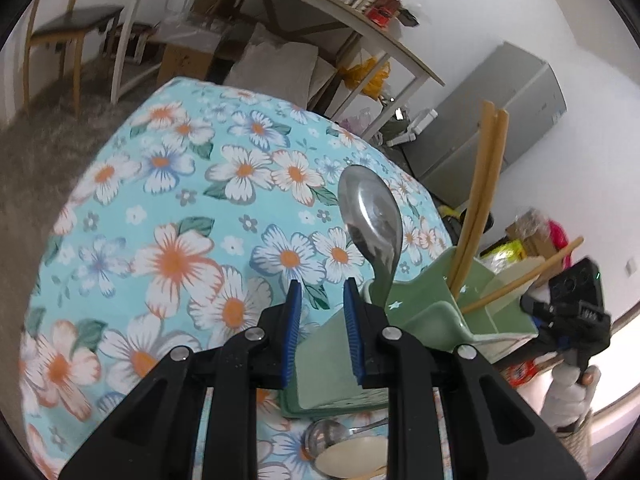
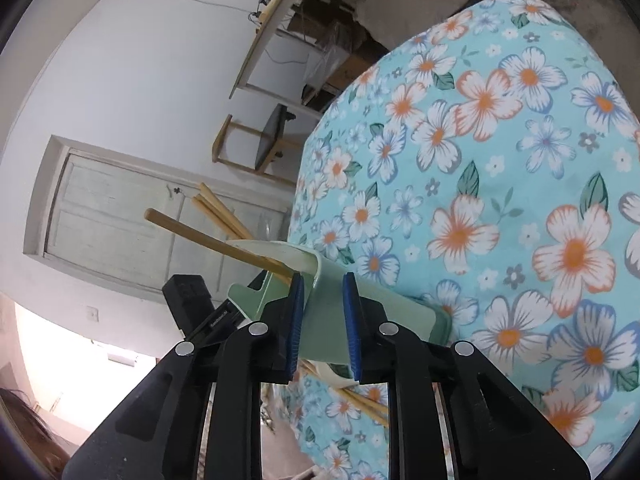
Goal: Organize utensils
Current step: 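Grasp the green basket rim with the right tool while the left tool lowers the metal spoon into it, then push the metal spoon into the basket and open the left tool while the right tool steadies the basket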
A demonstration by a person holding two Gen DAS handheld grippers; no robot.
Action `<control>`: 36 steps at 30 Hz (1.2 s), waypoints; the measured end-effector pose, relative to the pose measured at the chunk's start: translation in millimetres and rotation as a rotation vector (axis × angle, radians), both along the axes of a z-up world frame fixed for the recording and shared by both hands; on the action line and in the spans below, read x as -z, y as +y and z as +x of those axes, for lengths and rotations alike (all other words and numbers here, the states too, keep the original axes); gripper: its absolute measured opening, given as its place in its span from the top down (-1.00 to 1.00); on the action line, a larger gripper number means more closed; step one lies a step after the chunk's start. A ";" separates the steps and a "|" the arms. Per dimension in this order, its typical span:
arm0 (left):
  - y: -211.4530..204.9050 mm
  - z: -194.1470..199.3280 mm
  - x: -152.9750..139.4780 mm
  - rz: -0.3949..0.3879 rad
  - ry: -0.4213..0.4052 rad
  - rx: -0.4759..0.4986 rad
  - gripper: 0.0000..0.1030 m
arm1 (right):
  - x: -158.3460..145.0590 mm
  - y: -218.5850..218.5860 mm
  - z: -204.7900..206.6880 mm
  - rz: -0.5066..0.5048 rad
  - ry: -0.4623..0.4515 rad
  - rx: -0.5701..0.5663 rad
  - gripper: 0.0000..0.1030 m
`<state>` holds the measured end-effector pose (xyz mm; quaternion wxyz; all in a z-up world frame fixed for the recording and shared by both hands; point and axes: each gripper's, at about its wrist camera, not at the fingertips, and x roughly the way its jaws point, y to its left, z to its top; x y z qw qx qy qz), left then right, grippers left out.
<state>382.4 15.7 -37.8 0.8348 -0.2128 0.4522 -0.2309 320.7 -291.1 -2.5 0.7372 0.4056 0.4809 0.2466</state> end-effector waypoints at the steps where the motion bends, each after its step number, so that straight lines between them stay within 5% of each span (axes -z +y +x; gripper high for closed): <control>1: -0.2 -0.7 0.5 -0.008 -0.001 -0.002 0.71 | -0.3 0.6 -0.4 0.004 -0.005 0.000 0.64; 5: -2.2 -3.1 -1.1 -0.039 -0.018 -0.004 1.00 | -2.4 1.9 -3.0 0.021 -0.024 -0.010 0.64; 27: -6.1 -0.9 -11.5 -0.036 -0.105 -0.063 1.00 | -4.0 -7.1 8.8 0.065 -0.052 -0.005 0.75; 32: -3.2 -6.9 -8.2 -0.028 -0.105 -0.036 1.00 | -7.1 -1.8 3.0 0.021 -0.055 -0.036 0.74; 36: -7.0 -14.3 -8.4 0.006 -0.120 -0.008 1.00 | -17.2 13.0 -3.5 -0.131 -0.040 -0.090 0.55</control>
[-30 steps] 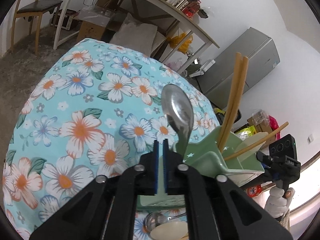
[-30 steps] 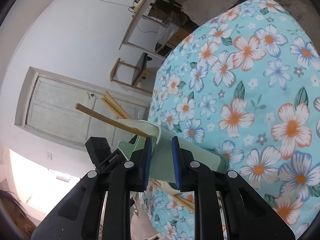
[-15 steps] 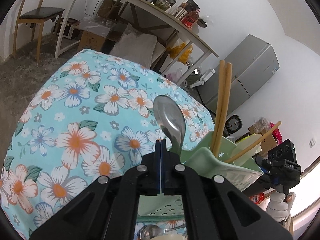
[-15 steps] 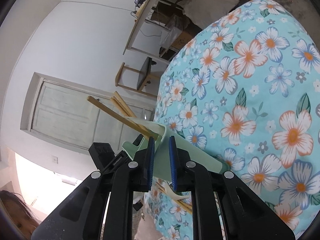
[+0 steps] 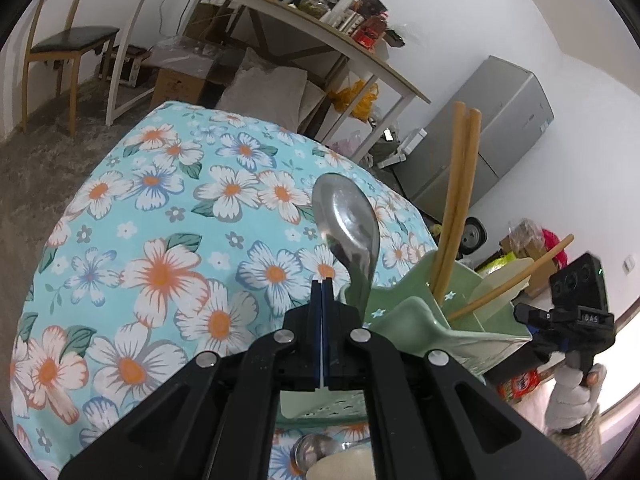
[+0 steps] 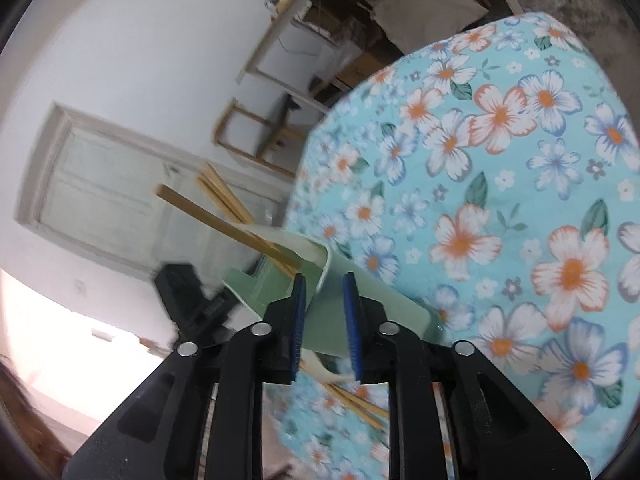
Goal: Organize utensils
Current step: 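Push the metal spoon into the basket and open the left tool while the right tool steadies the basket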
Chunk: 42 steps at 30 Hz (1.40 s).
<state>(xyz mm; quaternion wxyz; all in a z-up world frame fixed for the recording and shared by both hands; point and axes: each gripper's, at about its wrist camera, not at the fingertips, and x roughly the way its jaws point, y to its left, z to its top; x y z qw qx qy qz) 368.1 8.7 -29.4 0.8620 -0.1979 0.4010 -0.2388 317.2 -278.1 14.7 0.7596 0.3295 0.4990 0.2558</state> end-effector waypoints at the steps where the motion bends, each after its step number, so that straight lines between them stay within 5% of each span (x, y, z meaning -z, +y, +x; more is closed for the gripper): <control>1: -0.6 -1.0 -0.3 0.008 -0.004 0.003 1.00 | -3.3 6.3 -0.9 -0.062 0.005 -0.015 0.50; 6: -1.8 -4.3 -0.7 0.043 -0.006 0.014 1.00 | -12.2 30.1 -1.2 -0.283 0.029 -0.076 0.48; 10: -1.6 -0.2 12.8 0.033 0.074 0.022 1.00 | -7.8 44.2 3.9 -0.408 0.056 -0.105 0.50; 26: -0.6 16.1 1.3 -0.053 -0.004 -0.032 1.00 | -16.8 45.4 27.2 -0.455 0.052 -0.094 0.55; 42: -17.0 62.4 -7.2 -0.024 -0.074 -0.082 1.00 | -38.4 34.2 80.0 -0.501 -0.074 -0.038 0.58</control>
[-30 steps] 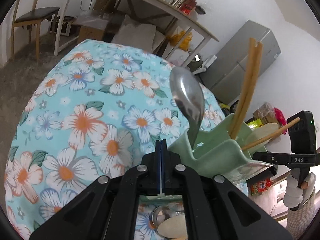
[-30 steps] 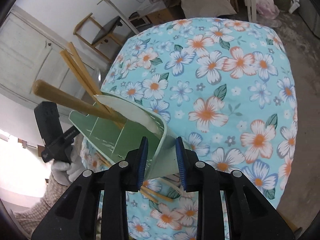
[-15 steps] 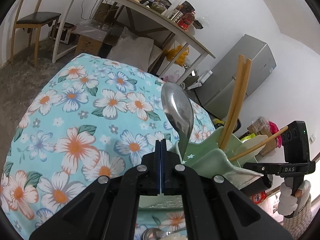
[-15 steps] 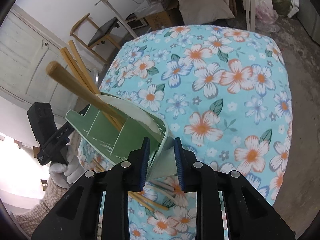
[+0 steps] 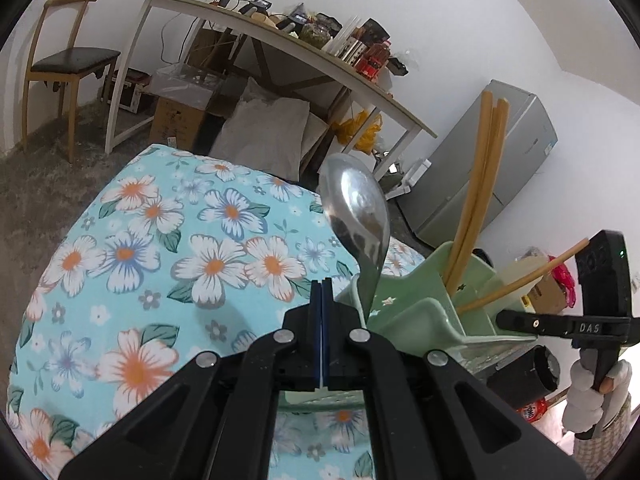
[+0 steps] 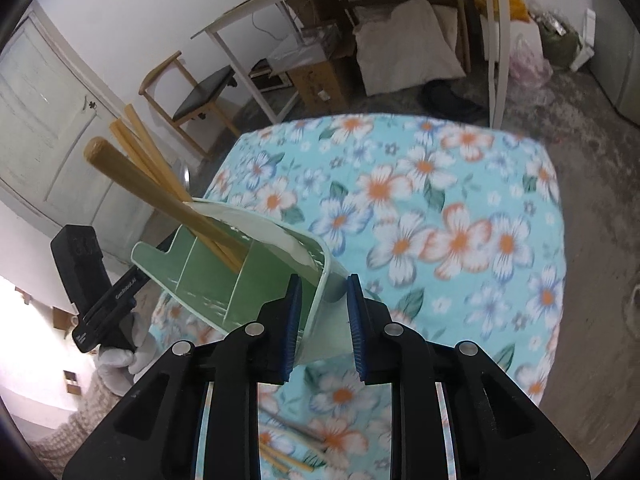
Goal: Organize utensils
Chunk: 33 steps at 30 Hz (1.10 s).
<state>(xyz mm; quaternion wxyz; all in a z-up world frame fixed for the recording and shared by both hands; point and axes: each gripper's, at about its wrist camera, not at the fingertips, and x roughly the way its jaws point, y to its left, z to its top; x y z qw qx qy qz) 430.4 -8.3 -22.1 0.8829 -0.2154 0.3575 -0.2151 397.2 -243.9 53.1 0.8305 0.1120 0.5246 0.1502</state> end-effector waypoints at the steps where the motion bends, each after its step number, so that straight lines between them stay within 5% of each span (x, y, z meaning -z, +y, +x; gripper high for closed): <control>1: -1.2 2.1 4.1 0.004 0.010 0.003 1.00 | 3.1 -0.8 2.9 -0.005 0.002 0.002 0.59; 5: -9.5 5.6 24.6 0.046 0.051 0.026 1.00 | 27.6 0.2 3.8 -0.064 0.004 0.001 0.60; 12: -7.3 7.6 28.3 0.037 0.090 0.037 1.00 | 29.5 -9.6 5.1 0.007 0.032 0.015 0.47; 33: 12.7 -20.7 6.9 0.028 0.049 0.020 0.18 | 2.7 -43.9 -18.4 0.202 -0.002 0.129 0.23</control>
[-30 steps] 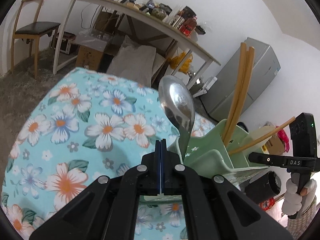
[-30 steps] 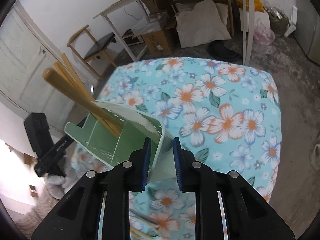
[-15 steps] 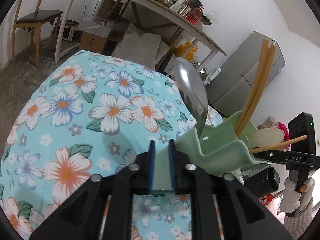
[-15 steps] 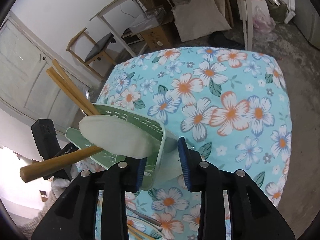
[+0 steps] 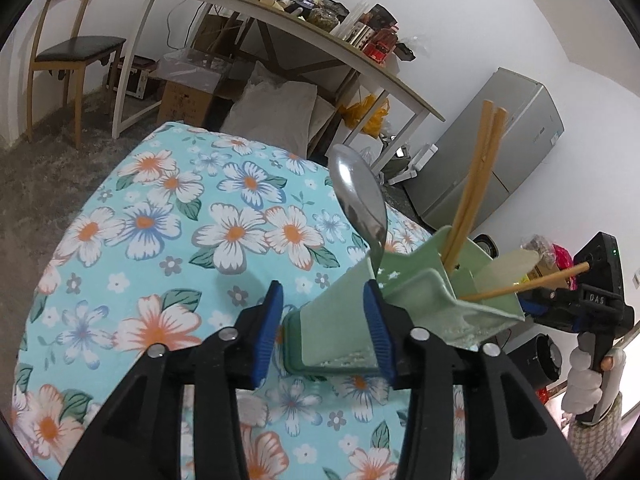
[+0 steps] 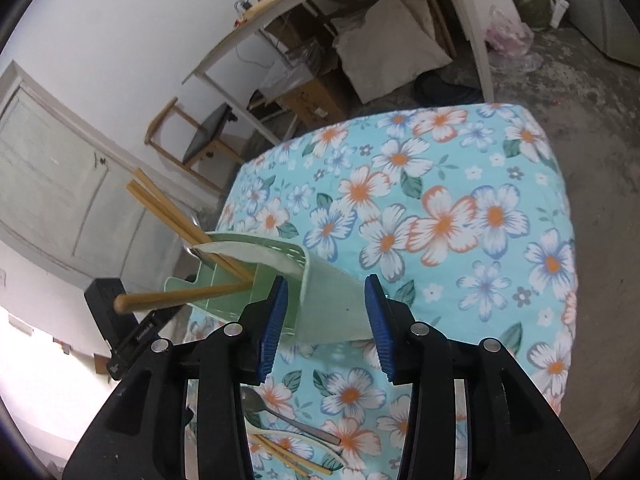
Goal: Organize utensils
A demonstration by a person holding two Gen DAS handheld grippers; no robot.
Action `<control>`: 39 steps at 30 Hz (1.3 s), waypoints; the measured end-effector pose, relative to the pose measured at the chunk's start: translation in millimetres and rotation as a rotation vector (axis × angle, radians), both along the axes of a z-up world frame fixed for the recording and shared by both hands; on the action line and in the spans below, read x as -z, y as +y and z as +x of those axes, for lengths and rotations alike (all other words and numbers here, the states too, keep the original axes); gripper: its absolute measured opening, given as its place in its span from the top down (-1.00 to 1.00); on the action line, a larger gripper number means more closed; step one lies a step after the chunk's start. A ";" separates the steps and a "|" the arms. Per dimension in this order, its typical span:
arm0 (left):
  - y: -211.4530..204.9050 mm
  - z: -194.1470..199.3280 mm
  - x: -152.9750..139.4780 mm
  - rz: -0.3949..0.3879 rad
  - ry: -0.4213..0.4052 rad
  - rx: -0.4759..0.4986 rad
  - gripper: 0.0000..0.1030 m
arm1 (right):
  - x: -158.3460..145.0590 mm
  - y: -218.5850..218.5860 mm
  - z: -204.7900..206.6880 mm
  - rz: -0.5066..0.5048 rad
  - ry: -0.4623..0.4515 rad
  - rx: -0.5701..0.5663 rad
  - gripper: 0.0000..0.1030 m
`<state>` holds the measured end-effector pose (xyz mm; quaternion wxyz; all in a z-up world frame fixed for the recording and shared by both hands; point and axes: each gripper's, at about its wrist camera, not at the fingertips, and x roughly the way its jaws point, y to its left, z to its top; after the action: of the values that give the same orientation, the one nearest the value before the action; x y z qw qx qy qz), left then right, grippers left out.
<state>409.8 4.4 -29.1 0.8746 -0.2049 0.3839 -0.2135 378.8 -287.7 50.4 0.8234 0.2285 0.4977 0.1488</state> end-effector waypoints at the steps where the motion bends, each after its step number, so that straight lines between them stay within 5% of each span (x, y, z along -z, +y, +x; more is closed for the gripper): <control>1: 1.2 -4.3 -1.8 0.005 -0.004 0.002 0.16 | -2.1 -4.0 -4.9 0.010 -0.009 0.011 0.23; 8: 12.2 -40.3 -20.3 0.060 -0.042 0.011 -0.03 | -22.8 -22.1 -52.4 0.036 -0.110 0.097 0.20; 16: 30.9 -107.1 -32.1 0.099 -0.075 0.018 -0.26 | -29.9 13.2 -134.5 -0.146 -0.241 0.068 -0.25; 21: 32.5 -152.5 -25.6 0.148 -0.077 0.041 -0.34 | -8.6 52.4 -184.3 -0.274 -0.297 0.029 -0.71; 30: 31.3 -203.9 11.7 0.243 -0.007 0.059 -0.37 | 53.6 103.8 -242.7 -0.474 -0.238 -0.033 -0.80; 39: 21.9 -226.5 30.8 0.299 -0.010 0.019 -0.37 | 86.3 131.3 -250.8 -0.541 -0.203 -0.040 -0.85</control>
<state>183.3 26.2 -59.9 0.8952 -0.0676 0.4090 -0.1635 128.0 -156.4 -35.9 0.8969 -0.0254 0.4389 0.0489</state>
